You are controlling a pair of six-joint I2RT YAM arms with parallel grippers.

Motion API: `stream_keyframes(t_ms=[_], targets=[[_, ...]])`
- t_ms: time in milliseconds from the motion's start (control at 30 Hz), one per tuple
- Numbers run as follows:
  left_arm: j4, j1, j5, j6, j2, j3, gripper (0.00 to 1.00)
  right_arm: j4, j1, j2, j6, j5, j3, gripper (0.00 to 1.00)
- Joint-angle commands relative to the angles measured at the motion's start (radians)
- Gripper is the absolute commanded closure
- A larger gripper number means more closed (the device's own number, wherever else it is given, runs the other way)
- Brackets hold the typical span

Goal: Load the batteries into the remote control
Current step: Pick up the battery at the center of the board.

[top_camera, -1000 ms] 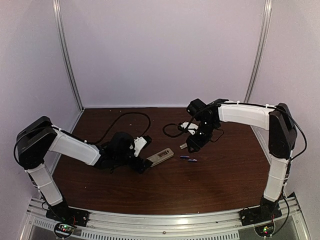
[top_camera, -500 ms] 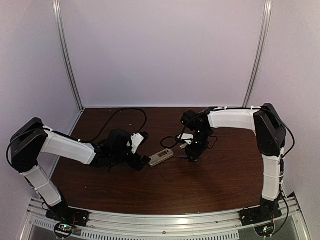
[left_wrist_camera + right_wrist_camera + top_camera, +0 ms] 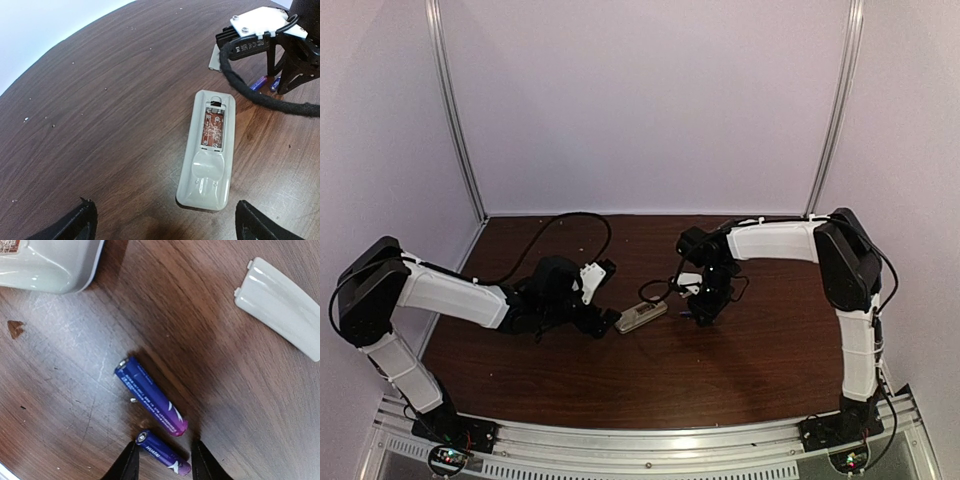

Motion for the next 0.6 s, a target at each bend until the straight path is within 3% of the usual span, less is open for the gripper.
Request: stream_keyframes(t_ms=[0,167,433,567], targets=[[-0.008,0.004,-0.019,-0.008,-0.031,-0.004,0.02,-0.009,0.006,0.025,-0.006,0.009,0.019,0.73],[-0.002,0.004,-0.045,-0.024,-0.057,-0.007,0.02,-0.017,0.006,0.01,-0.002,-0.033,0.025,1.0],[0.016,0.005,-0.063,-0.062,-0.131,0.007,0.02,0.003,-0.006,-0.128,0.033,-0.265,0.034,1.0],[0.025,0.005,0.065,-0.059,-0.153,0.05,0.02,0.072,-0.046,-0.213,0.111,-0.404,0.035,1.0]])
